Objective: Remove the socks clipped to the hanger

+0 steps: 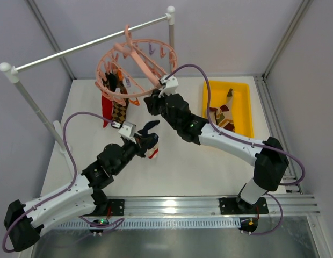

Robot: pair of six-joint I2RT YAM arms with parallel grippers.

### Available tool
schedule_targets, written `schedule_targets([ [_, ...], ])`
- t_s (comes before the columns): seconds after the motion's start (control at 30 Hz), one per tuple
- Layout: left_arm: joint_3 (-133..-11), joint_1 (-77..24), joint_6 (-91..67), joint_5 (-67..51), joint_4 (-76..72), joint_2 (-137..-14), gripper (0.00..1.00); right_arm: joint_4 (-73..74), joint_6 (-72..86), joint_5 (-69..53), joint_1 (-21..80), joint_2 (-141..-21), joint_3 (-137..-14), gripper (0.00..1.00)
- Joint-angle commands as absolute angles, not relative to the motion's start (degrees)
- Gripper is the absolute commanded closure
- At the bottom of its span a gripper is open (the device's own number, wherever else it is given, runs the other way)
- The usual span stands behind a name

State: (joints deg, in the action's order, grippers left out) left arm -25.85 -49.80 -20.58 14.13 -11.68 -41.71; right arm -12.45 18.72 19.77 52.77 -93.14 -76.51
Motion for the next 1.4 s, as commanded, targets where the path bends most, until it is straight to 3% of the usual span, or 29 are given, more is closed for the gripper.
schedule_targets([
  [0.0,-25.66,-49.92,-20.39,14.23,-12.13,-40.69,1.0,-17.23,18.11,22.32,53.0,-91.23,-76.64,0.96],
  [0.1,-25.93,-49.92,-20.56,15.2,-11.52,-41.13,1.0,-17.31,17.93,22.32,52.91,-90.53,-76.29,0.95],
  [0.13,-26.19,-49.92,-20.48,15.55,-11.25,-41.22,1.0,-17.14,17.67,22.24,53.0,-90.27,-76.29,0.89],
  [0.2,-26.19,-50.01,-20.57,17.3,-10.9,-41.4,1.0,-16.0,17.4,22.06,52.91,-89.39,-76.12,0.63],
  [0.23,-26.19,-49.92,-20.65,17.84,-10.72,-41.4,1.0,-15.82,17.14,21.97,53.0,-89.04,-75.77,0.35],
  [0.3,-26.19,-49.92,-20.65,19.33,-10.02,-41.31,1.0,-15.47,16.7,21.8,53.0,-87.46,-73.84,0.25],
  [0.6,-27.86,-49.57,-20.83,24.61,-7.2,-44.38,1.0,-29.61,12.22,24.78,52.74,-74.54,-48.82,0.12],
  [0.9,-30.23,-49.39,-21.27,16.37,-12.57,-51.93,1.0,-23.92,14.23,36.02,51.24,-61.71,-36.13,0.1],
  [1.2,-48.66,-57.83,-19.25,15.03,-14.76,-73.9,1.0,-11.61,21.62,32.69,31.57,-43.35,-25.76,0.03],
  [1.37,-61.59,-59.06,-20.48,6.78,-17.4,-87.87,1.0,-2.91,22.85,35.68,23.75,-29.56,-23.82,0.0],
])
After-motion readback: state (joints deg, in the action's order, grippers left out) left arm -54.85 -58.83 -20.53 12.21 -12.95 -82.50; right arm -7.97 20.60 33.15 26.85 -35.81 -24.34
